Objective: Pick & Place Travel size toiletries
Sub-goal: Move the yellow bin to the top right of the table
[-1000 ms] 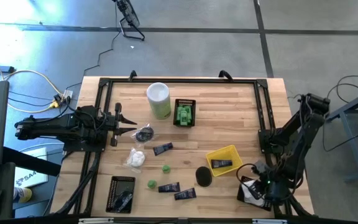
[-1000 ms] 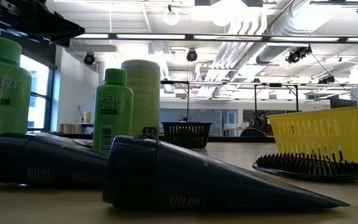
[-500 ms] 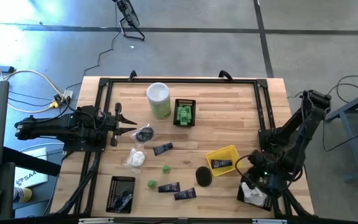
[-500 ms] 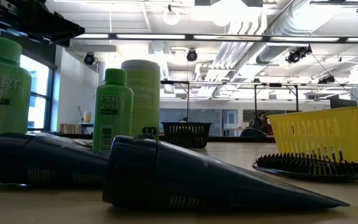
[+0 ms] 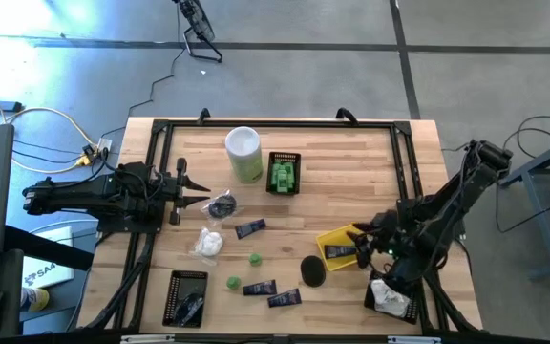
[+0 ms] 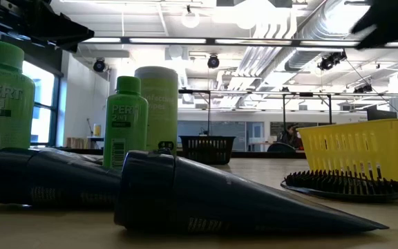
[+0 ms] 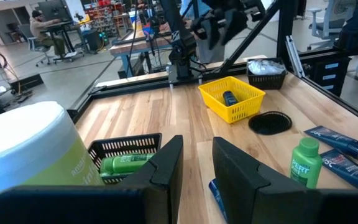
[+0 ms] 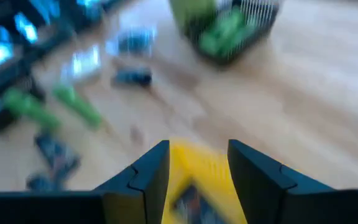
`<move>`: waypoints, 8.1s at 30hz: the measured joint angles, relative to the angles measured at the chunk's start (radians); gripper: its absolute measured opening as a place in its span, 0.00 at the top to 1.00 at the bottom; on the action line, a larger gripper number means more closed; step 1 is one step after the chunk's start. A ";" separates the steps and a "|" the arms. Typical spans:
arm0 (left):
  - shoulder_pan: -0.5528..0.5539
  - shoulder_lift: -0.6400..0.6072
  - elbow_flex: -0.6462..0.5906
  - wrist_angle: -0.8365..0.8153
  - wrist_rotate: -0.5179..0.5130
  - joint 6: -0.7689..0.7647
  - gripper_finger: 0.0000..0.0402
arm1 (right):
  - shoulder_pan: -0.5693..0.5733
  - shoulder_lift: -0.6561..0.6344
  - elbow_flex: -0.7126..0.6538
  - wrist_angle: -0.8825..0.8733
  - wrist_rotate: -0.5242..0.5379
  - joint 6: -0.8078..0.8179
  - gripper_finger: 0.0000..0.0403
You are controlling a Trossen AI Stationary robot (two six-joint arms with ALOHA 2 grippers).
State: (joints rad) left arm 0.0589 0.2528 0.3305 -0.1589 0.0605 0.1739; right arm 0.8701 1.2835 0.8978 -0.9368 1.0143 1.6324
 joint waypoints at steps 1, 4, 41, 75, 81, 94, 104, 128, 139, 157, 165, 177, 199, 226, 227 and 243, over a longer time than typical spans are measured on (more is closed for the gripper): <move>0.000 0.000 0.000 0.000 0.000 -0.001 0.79 | -0.012 0.010 0.000 0.011 0.058 -0.015 0.61; 0.000 0.000 0.000 0.000 0.000 -0.002 0.79 | -0.056 0.037 0.000 0.060 0.206 -0.073 0.61; 0.000 0.000 0.000 -0.003 -0.002 -0.032 0.79 | -0.680 0.149 0.000 0.885 -0.372 -1.269 0.61; 0.000 0.000 0.000 -0.054 -0.003 -0.159 0.79 | -0.811 0.149 0.000 0.965 -0.885 -1.125 0.62; 0.000 0.000 0.000 -0.054 -0.003 -0.153 0.79 | -0.762 0.149 0.000 0.855 -0.885 -0.956 0.72; 0.000 0.000 0.000 -0.055 -0.003 -0.153 0.79 | -0.636 0.149 0.000 0.422 -1.047 -0.567 0.99; 0.000 0.000 0.000 -0.055 -0.002 -0.153 0.79 | -0.548 0.149 0.000 0.260 -1.058 -0.383 0.99; 0.000 0.000 0.000 -0.055 -0.001 -0.153 0.79 | -0.526 0.343 -0.001 0.294 -0.913 -0.354 0.99; 0.000 0.000 0.000 -0.055 -0.001 -0.153 0.79 | -0.572 0.343 0.000 0.210 -0.713 -0.356 0.99; 0.000 0.000 0.000 -0.079 -0.002 -0.123 0.79 | -0.734 0.344 0.000 0.218 -0.534 -0.498 0.99; 0.000 0.000 0.000 -0.080 -0.002 -0.119 0.79 | -0.843 0.393 -0.001 0.212 -0.508 -0.590 0.99; 0.000 0.000 0.000 -0.080 -0.002 -0.119 0.79 | -0.944 0.423 -0.002 0.141 -0.419 -0.643 0.99; 0.000 0.000 0.000 -0.084 -0.002 -0.097 0.79 | -0.993 0.420 -0.002 -0.027 -0.368 -0.632 0.99; 0.000 0.000 0.000 -0.084 -0.001 -0.100 0.79 | -0.842 0.145 -0.001 -0.015 -0.604 -0.507 0.99; 0.000 0.000 0.000 -0.084 0.000 -0.100 0.79 | -0.836 0.130 -0.001 -0.014 -0.645 -0.508 0.99; 0.000 0.000 0.000 -0.084 -0.002 -0.101 0.79 | -0.738 0.193 -0.001 0.018 -0.836 -0.429 0.99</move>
State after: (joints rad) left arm 0.0589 0.2527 0.3305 -0.2424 0.0582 0.0731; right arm 0.1318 1.4765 0.8967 -0.9189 0.1787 1.2030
